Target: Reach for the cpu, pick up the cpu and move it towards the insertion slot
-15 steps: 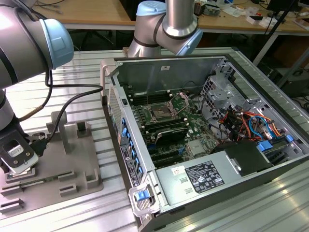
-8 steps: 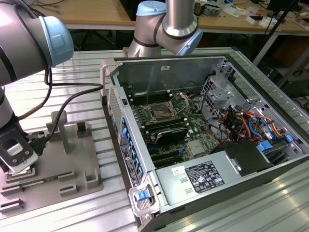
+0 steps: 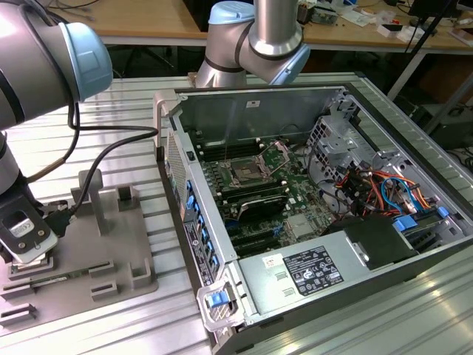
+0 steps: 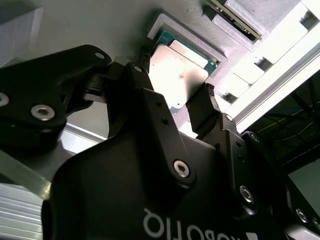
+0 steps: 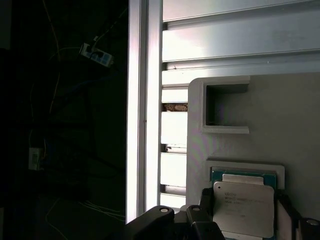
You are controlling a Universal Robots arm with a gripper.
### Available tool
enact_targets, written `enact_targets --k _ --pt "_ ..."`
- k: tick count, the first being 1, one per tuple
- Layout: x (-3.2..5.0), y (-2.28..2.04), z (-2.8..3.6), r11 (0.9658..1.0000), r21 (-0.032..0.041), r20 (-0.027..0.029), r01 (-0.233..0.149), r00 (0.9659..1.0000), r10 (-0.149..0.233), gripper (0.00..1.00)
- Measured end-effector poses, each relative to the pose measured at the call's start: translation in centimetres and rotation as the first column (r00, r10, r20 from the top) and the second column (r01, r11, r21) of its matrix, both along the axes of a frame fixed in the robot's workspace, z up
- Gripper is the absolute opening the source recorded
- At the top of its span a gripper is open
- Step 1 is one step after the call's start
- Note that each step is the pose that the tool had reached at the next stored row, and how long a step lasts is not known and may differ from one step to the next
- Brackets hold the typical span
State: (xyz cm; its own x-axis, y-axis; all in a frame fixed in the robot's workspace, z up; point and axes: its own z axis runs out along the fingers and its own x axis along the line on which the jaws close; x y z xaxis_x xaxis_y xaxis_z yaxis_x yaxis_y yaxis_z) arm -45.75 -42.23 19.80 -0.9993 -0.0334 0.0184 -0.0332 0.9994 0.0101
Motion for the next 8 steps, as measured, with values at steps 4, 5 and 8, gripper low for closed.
enact_targets --k 4,5,8 --pt "0.0 0.0 0.05 1.0 0.0001 0.0001 0.0 1.0 0.0 0.55" --pt "0.0 0.0 0.07 1.0 0.0 0.0 0.0 1.0 0.0 0.55" --pt "0.0 0.0 0.1 1.0 0.0 0.0 0.0 1.0 0.0 0.55"
